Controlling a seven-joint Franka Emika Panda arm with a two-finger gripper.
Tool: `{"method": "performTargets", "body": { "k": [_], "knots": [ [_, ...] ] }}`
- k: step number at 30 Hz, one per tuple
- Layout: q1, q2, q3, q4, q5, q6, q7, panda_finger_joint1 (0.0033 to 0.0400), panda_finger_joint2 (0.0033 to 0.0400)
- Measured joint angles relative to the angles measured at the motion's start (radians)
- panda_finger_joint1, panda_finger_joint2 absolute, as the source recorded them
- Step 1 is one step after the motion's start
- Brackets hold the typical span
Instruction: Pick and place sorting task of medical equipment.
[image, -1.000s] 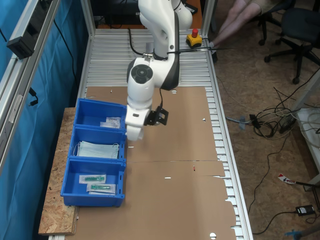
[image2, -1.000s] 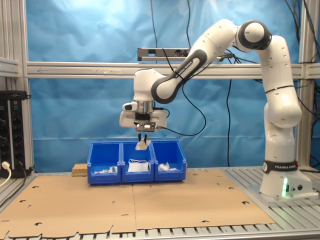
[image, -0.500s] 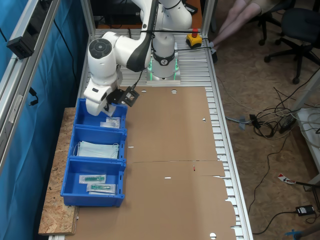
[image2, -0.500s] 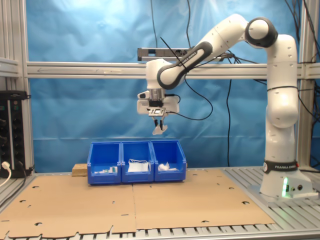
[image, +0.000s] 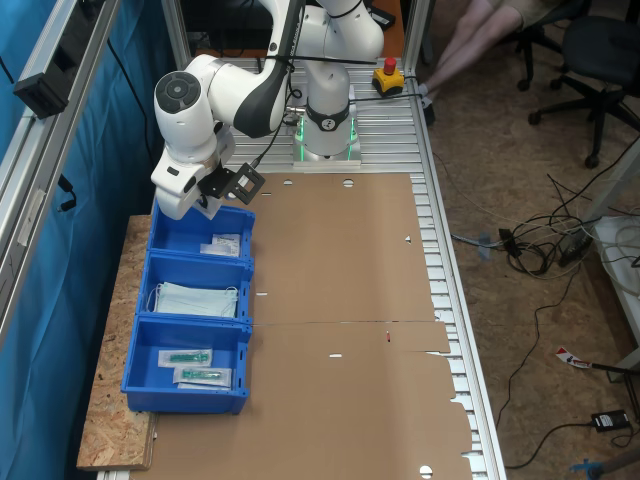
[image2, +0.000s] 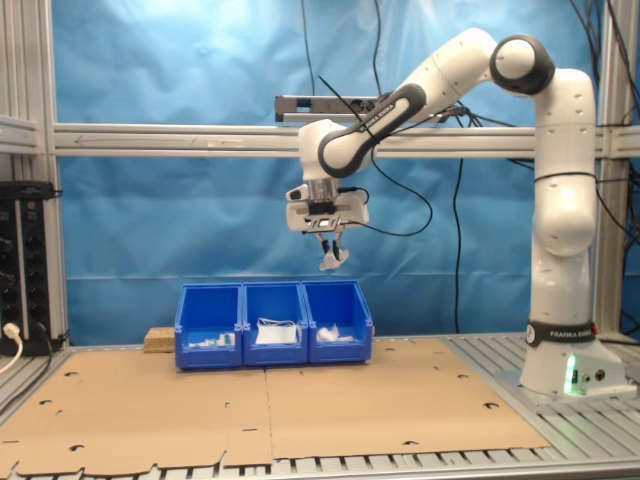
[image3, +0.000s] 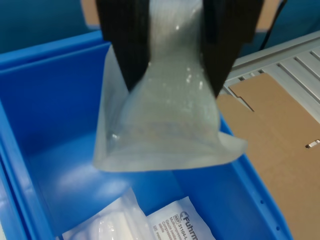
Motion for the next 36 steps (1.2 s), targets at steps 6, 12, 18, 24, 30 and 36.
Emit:
{"method": "performTargets", "body": {
  "k": [6,12,18,24,30,36],
  "knots": [
    [0.0,0.0,-0.001,-0.003,0.0,-0.003,0.0,0.0072,0.0072],
    [0.0,0.0,-0.001,-0.008,0.001,-0.003,0.0,0.0072,0.0072],
    [0.0,0.0,-0.001,-0.009,0.014,-0.003,0.0,0.0072,0.0072],
    [0.0,0.003,-0.001,-0.009,0.02,-0.003,0.0,0.0072,0.0072],
    [0.0,0.007,-0.001,-0.009,0.023,-0.016,0.0,0.0072,0.0072],
    [0.0,0.009,-0.001,-0.007,0.024,-0.032,0.0,0.0072,0.0072]
  ]
}}
